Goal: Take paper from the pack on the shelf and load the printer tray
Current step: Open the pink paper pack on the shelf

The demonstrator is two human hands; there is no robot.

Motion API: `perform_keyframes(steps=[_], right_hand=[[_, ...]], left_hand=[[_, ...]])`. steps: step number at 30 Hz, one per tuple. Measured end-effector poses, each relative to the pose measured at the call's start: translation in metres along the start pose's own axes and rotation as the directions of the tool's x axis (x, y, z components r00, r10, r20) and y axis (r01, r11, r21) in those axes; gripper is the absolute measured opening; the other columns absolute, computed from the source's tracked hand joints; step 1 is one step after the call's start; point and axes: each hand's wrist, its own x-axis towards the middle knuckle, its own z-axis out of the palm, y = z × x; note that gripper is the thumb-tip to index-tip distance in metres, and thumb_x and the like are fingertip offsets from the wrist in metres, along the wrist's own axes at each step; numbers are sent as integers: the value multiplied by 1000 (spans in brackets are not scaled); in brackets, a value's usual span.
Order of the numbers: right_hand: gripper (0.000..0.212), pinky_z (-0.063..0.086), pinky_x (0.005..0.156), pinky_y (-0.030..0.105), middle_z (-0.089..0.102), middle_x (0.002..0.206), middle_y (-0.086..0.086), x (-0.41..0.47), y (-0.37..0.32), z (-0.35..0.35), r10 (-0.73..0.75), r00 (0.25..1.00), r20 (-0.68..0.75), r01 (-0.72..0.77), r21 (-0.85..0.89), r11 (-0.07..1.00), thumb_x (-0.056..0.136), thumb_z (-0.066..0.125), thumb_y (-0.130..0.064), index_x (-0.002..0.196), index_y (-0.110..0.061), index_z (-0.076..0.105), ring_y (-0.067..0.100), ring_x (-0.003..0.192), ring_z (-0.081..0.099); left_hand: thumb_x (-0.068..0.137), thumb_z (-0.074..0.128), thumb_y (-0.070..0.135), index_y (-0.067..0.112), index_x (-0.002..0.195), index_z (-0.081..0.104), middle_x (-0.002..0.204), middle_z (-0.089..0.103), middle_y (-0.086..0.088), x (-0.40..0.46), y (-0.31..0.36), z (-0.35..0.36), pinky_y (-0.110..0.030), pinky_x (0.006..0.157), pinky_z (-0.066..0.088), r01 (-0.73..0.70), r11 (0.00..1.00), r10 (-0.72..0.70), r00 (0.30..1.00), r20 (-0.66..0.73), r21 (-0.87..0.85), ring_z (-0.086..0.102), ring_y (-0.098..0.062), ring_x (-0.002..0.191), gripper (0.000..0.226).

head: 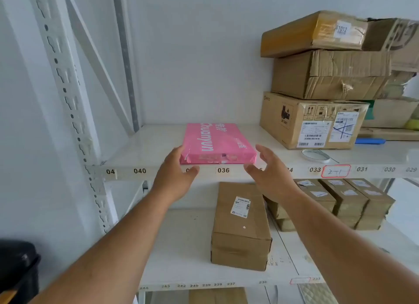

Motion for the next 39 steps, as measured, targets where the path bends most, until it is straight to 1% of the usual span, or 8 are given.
perform_keyframes(steps=[6, 10, 16, 21, 26, 31, 34, 39], right_hand=[[64, 40, 90, 34, 53, 152, -2, 24, 15, 5, 27, 999, 22, -24, -121, 992, 100, 62, -29, 158, -28, 36, 23, 140, 51], [49, 47, 70, 30, 62, 113, -12, 34, 24, 9, -3, 998, 55, 9, -111, 994, 99, 61, -23, 145, -29, 49, 20, 107, 66], [31, 48, 56, 23, 73, 102, -8, 34, 31, 12, -54, 998, 15, 55, -93, 994, 95, 58, -14, 118, -36, 60, 13, 81, 68], [47, 58, 70, 34, 71, 112, -5, 17, 36, 7, -53, 998, -38, 50, -78, 996, 101, 58, -16, 145, -32, 55, 27, 93, 73], [46, 44, 82, 29, 70, 122, -7, 14, 54, 4, -180, 974, -141, 155, -171, 973, 104, 58, -17, 149, -27, 56, 20, 92, 68], [36, 47, 79, 33, 72, 120, 6, 31, 70, 3, -443, 882, -161, 361, -373, 855, 96, 69, -10, 132, -12, 70, 29, 100, 68], [33, 57, 75, 40, 73, 116, 9, 39, 79, 1, -599, 789, -141, 465, -501, 730, 92, 75, -12, 126, -9, 73, 36, 102, 70], [19, 59, 70, 43, 74, 113, 11, 44, 83, 1, -782, 608, -138, 578, -598, 555, 90, 78, -5, 108, -4, 76, 35, 97, 67]], left_hand=[[92, 70, 33, 37, 151, 35, 134, 58, 12, 18, -10, 10, -35, 100, 48, 64, 994, -65, 998, 8, 90, 54, -13, 122, 68], [89, 70, 30, 37, 152, 35, 138, 61, 10, 27, -12, 13, -45, 106, 49, 100, 988, -101, 995, 3, 118, 56, -19, 127, 72], [87, 72, 22, 34, 152, 38, 140, 56, 5, 29, -19, 12, -36, 102, 50, 88, 988, -87, 996, -14, 128, 58, -17, 121, 74], [91, 71, 13, 25, 148, 47, 128, 53, 6, 11, -23, 15, -25, 100, 43, -29, 990, 42, 995, -93, 139, 55, -10, 114, 62], [95, 68, 9, 24, 139, 58, 120, 55, 11, 6, -35, 5, -1, 91, 35, -157, 975, 176, 977, -122, 155, 59, 0, 104, 47], [90, 73, 6, 17, 131, 65, 128, 59, 5, 12, -41, -3, 0, 101, 29, -294, 920, 321, 945, -69, 257, 52, -5, 118, 44], [88, 75, 5, 15, 126, 70, 131, 64, -2, 15, -42, -3, -18, 105, 36, -376, 856, 422, 905, -58, 355, 53, -17, 121, 40], [92, 70, 5, 8, 117, 74, 118, 72, -7, 15, -45, -4, -30, 98, 45, -562, 657, 656, 755, -12, 503, 59, -25, 110, 26]])
